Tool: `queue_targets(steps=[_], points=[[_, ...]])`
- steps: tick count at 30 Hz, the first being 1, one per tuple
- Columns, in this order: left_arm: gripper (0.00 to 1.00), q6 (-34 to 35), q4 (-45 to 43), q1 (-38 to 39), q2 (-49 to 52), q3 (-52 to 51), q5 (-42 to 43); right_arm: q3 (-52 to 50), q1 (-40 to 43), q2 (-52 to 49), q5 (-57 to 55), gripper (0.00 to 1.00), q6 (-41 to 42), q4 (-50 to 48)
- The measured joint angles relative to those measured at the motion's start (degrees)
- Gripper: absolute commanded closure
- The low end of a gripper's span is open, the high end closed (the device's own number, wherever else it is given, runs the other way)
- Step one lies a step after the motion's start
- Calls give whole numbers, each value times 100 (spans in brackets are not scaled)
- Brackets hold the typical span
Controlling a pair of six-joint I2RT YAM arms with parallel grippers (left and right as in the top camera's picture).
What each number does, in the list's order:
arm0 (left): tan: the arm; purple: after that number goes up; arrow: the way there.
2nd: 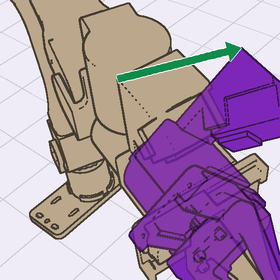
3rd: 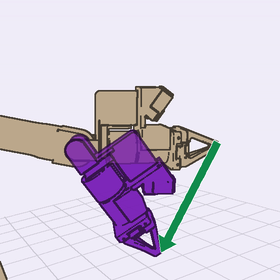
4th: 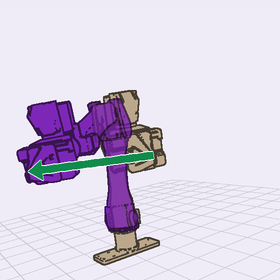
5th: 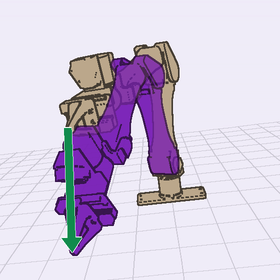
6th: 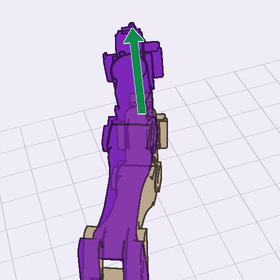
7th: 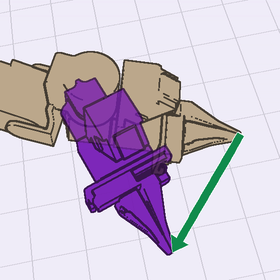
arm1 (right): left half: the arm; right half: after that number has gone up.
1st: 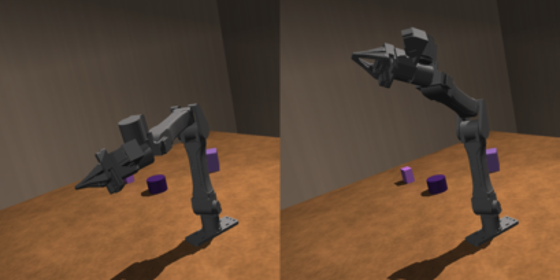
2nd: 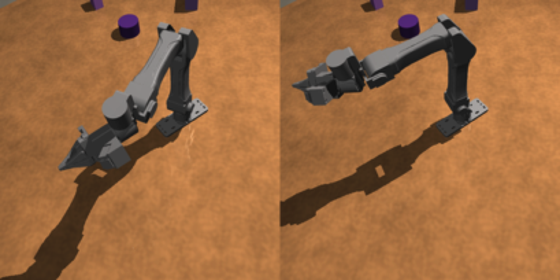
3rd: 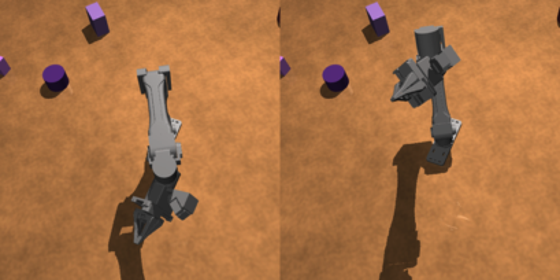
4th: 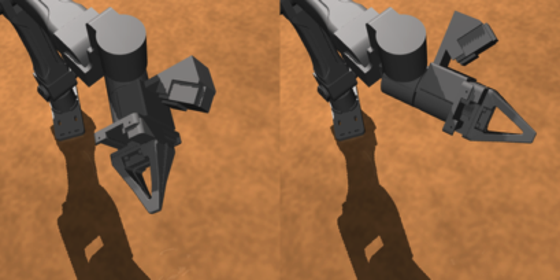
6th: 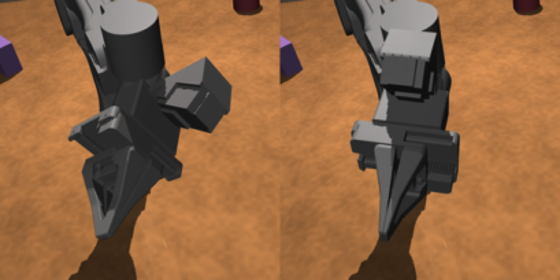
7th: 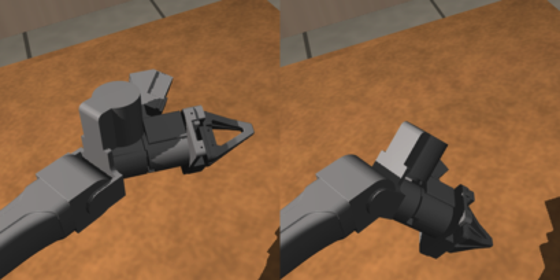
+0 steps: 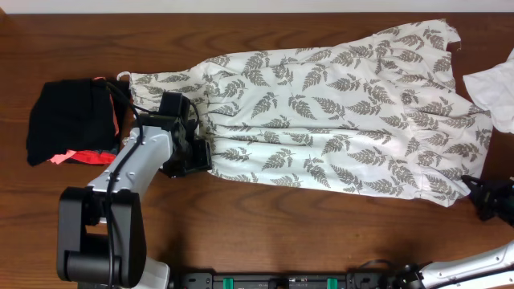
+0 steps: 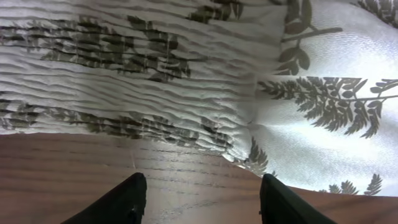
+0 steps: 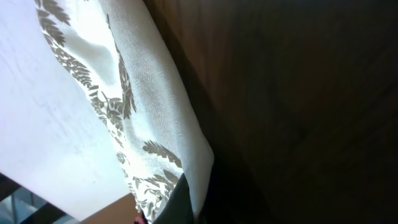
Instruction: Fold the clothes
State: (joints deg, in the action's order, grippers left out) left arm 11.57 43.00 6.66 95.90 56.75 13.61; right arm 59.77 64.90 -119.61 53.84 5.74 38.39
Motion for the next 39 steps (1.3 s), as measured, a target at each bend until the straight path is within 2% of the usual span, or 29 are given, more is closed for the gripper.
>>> queue_targets(steps=[4,9,14,19,31,39], points=[[41,0,0,0,0,0,0,-114,-127,306,-376,99,203,181],[41,0,0,0,0,0,0,-98,-474,1080,-1469,99,369,282],[41,0,0,0,0,0,0,203,-1156,2203,-2221,99,483,212],[41,0,0,0,0,0,0,461,-1871,2817,-2813,99,713,-107],[41,2,4,0,0,0,0,487,-3099,2677,-4227,98,1587,-1145],[41,2,7,0,0,0,0,487,-3244,2065,-4732,98,2297,-1502]])
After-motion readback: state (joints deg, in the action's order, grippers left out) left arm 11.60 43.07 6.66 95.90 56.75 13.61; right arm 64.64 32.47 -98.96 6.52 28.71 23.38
